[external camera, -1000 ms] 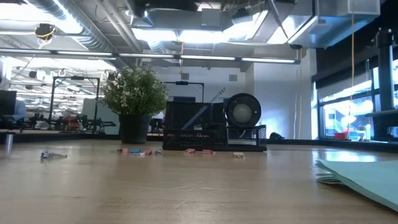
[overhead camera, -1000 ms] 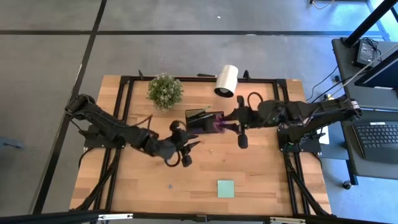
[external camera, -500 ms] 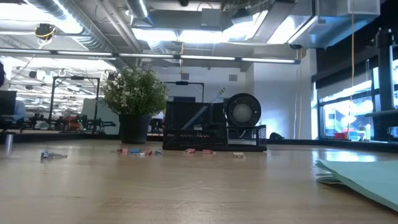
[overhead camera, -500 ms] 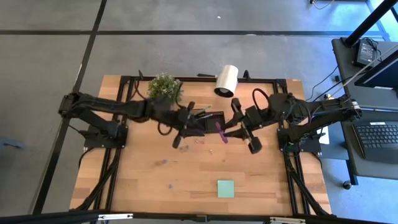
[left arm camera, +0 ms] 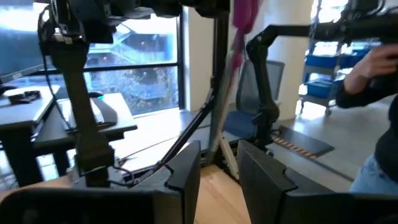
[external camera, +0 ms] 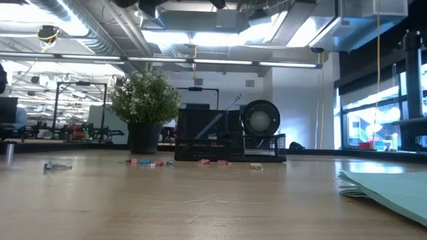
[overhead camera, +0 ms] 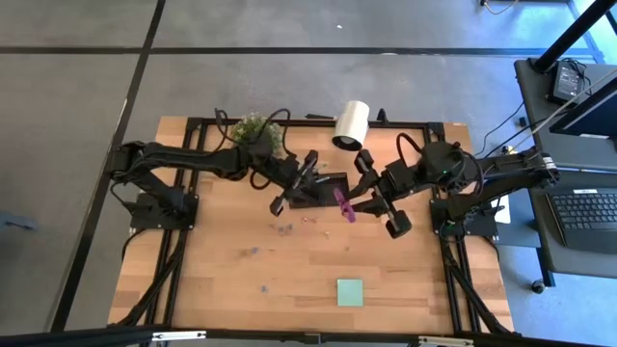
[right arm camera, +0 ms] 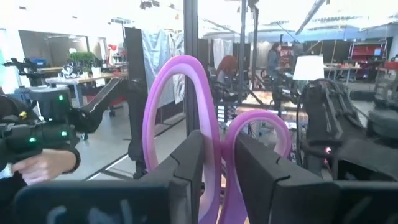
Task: Pick and place office supplies into organizer
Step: Put the purple scissors into the black desk organizer
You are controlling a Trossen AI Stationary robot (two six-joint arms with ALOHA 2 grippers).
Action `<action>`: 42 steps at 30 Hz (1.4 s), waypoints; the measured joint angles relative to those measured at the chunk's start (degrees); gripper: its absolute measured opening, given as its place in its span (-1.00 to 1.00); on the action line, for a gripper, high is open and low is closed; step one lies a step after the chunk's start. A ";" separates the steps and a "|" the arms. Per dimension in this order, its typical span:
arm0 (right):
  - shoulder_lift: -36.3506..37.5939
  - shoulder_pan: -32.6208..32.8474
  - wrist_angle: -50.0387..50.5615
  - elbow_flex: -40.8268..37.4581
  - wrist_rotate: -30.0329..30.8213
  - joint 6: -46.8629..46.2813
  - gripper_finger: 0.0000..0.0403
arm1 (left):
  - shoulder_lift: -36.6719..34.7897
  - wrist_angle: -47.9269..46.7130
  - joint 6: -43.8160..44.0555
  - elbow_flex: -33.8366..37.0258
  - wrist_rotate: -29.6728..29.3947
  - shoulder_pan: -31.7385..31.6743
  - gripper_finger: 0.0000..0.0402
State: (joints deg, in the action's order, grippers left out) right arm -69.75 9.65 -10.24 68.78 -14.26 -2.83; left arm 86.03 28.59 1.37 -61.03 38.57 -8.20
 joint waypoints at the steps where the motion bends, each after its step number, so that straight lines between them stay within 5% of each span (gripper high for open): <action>1: -0.40 0.00 -0.61 0.06 0.02 0.06 -0.60 | 0.28 0.81 0.88 0.01 0.84 -0.31 -0.50; 15: -7.64 -2.73 -10.29 0.06 -2.49 -0.10 -0.60 | 0.28 3.66 4.07 0.00 10.57 -0.90 -0.45; 42: -14.15 -6.57 -17.88 0.03 -2.75 -1.88 -0.60 | 0.28 5.52 6.91 0.00 17.11 -1.06 -0.47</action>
State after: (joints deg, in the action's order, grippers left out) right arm -83.90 3.08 -28.12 68.82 -17.01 -4.71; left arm 86.30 34.11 8.27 -61.04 55.68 -9.26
